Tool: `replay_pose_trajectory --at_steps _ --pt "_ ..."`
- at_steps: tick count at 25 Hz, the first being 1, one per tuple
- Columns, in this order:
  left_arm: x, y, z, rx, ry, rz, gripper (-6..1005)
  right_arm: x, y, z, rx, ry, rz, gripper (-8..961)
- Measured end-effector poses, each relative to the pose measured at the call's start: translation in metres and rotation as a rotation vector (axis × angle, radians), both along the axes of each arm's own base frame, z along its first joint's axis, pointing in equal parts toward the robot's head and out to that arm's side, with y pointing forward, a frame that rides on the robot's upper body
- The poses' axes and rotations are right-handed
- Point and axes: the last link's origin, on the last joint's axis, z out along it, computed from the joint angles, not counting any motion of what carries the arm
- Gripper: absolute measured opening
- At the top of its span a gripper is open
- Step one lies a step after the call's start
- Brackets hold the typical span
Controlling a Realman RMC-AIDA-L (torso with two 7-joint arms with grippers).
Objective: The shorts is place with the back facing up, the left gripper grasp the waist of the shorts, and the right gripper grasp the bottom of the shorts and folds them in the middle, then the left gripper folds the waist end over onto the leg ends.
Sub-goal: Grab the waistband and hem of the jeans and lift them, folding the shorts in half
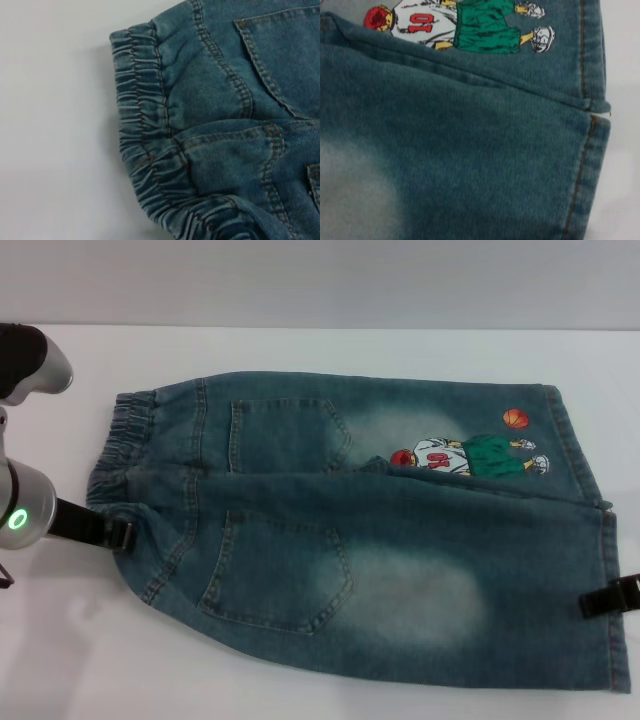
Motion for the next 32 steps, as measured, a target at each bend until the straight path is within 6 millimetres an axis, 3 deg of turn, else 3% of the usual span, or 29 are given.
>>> replay_pose_trajectory --at_steps 32 --pt "0.009 0.003 -0.004 0.003 -0.007 -0.032 221 0.000 -0.020 -0.011 -0.051 0.000 -0.042 737"
